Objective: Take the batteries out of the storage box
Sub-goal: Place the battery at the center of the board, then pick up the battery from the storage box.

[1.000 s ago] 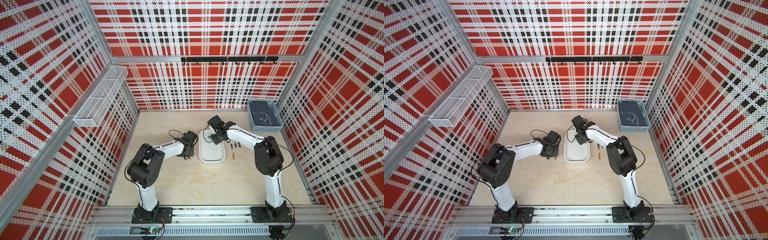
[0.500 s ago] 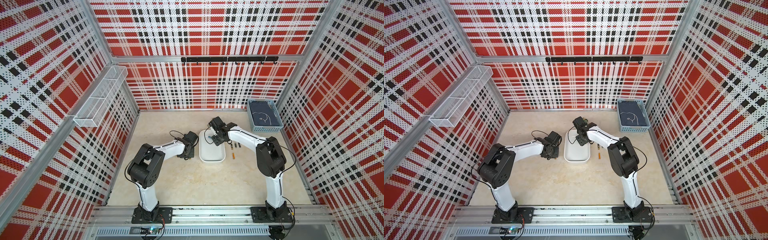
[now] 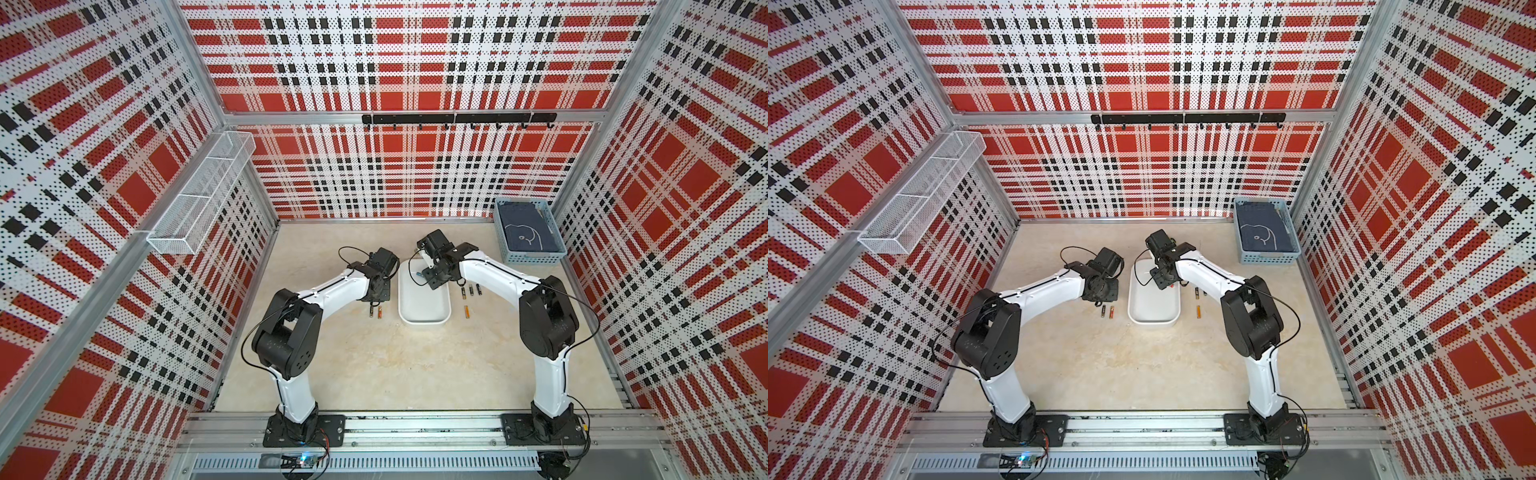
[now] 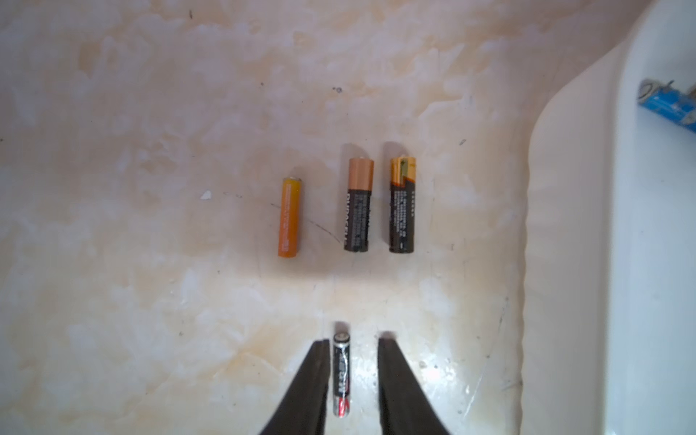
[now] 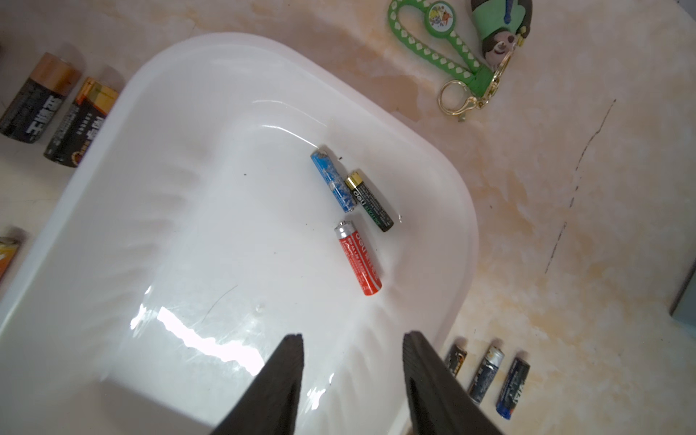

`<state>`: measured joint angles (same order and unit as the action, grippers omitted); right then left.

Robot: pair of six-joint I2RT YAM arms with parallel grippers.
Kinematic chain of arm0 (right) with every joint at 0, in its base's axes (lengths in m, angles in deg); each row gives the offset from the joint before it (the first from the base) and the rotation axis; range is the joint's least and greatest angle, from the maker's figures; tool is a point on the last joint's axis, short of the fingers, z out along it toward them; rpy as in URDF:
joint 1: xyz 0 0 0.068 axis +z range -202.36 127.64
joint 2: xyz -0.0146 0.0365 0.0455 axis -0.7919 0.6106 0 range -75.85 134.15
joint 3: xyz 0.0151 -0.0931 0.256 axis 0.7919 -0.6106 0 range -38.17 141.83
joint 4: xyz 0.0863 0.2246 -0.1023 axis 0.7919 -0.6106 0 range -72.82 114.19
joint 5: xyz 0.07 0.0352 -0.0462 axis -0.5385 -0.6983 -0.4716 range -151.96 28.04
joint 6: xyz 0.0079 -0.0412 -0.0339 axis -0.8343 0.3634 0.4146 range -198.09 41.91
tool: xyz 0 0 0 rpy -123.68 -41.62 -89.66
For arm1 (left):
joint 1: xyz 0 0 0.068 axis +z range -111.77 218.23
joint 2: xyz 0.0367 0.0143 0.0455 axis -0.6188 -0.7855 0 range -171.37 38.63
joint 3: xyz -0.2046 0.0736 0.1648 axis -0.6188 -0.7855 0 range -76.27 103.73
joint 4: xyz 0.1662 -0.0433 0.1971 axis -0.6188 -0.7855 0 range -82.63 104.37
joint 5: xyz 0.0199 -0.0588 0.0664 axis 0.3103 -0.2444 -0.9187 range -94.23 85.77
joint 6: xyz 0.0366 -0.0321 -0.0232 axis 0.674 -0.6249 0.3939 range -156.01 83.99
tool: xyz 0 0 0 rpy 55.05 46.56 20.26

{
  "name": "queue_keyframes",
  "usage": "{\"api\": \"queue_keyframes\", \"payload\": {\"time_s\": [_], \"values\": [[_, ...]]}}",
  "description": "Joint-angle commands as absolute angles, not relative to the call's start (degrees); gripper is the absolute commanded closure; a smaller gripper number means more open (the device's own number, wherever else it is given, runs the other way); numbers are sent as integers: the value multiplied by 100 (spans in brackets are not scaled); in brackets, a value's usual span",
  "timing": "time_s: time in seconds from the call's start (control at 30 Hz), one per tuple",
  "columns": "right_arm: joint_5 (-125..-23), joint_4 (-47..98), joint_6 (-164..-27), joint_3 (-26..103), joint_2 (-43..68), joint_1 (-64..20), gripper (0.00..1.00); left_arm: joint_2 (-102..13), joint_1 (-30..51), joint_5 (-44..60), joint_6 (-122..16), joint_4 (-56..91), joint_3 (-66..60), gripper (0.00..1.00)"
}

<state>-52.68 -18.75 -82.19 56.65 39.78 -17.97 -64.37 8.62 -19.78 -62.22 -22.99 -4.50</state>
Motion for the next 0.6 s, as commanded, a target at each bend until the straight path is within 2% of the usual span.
{"api": "queue_keyframes", "payload": {"time_s": [0.0,0.13,0.4,0.57], "values": [[-5367,-2164,-8275,6002,4284,-1746,50,-6032,840,-2299,-6280,-2450,-472,72],[-5196,-2282,-8319,6208,4539,-1747,51,-5587,741,-2685,-6321,-1922,-818,72],[-5114,-2321,-8466,6563,5047,-1747,52,-4245,327,-2833,-6554,89,-2042,72],[-5093,-2265,-8512,6706,5283,-1765,53,-4215,215,-2878,-6529,256,-2100,71]]}}
